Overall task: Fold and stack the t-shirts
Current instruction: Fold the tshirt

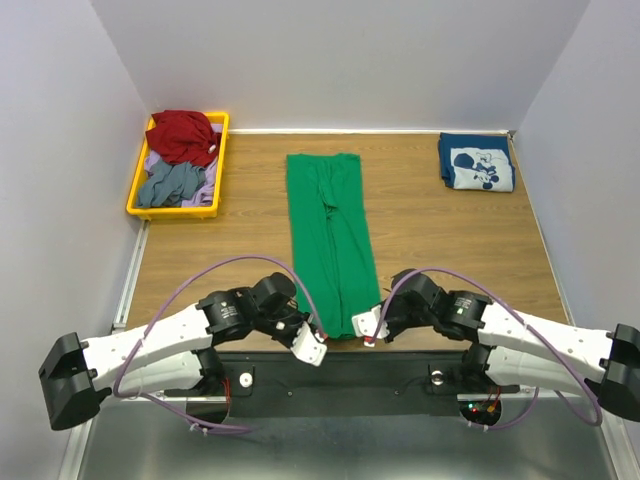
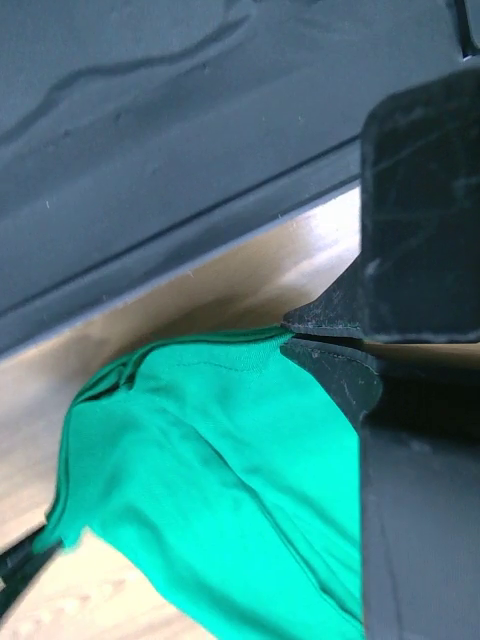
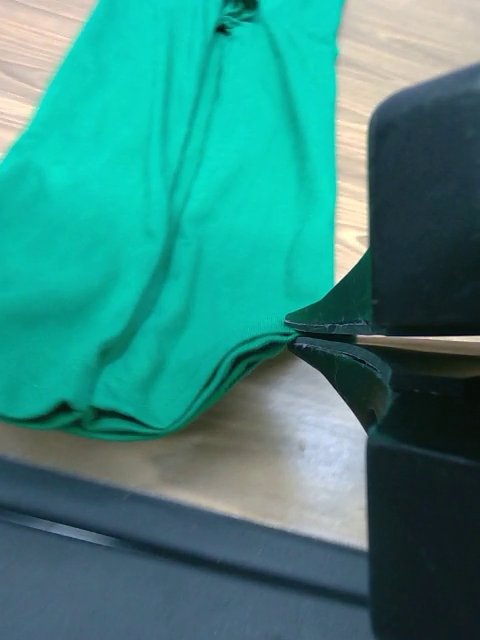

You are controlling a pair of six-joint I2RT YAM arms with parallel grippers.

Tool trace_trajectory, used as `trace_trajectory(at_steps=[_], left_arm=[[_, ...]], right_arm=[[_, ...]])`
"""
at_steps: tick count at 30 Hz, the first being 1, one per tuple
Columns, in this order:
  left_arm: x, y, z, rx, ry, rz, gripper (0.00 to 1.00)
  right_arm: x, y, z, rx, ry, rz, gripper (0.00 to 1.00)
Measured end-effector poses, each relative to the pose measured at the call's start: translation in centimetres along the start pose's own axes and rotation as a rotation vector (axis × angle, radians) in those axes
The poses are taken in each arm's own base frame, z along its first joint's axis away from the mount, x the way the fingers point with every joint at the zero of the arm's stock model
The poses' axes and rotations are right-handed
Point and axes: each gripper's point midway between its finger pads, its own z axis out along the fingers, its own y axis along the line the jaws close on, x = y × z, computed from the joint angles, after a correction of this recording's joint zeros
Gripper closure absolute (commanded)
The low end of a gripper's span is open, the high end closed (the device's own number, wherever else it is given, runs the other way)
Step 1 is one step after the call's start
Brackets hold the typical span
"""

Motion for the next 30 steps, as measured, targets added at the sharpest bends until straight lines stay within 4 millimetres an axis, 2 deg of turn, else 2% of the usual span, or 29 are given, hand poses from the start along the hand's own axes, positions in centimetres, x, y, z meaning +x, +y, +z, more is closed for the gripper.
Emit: trace_trajectory(at_steps=[4, 5, 8, 14, 19, 27, 30], left_arm=[[1.4, 1.1, -0.3, -0.039, 0.035, -0.042, 1.0], [2.6, 1.8, -0.6, -0.055, 0.064, -0.079, 1.0], [4.6, 3.5, -1.0, -0.093, 0.107, -0.122, 1.0], [6.3, 6.2, -1.7, -0.166, 0.135, -0.087, 1.0], [7.7, 8.2, -2.0, -0.22, 0.159, -0.059, 1.0], [10.4, 11.0, -2.4, -0.26, 0.204, -0.02, 1.0], [11.4, 12.7, -3.0, -0.287, 0.22, -0.01, 1.0]], right_arm=[[1.4, -0.1, 0.6, -0.006, 0.063, -0.004, 0.99], [1.7, -0.1, 0.7, -0.009, 0.072, -0.004, 1.0], [2.7, -0.6, 1.0, -0.002, 0.101, 0.001, 0.99], [5.2, -3.8, 0.9, 0.059, 0.146, 0.016, 1.0], [6.1, -6.8, 1.3, 0.092, 0.144, -0.012, 0.99], [7.8, -10.3, 2.1, 0.103, 0.134, -0.025, 1.0], [8.5, -11.8, 2.2, 0.112, 0.132, -0.026, 1.0]])
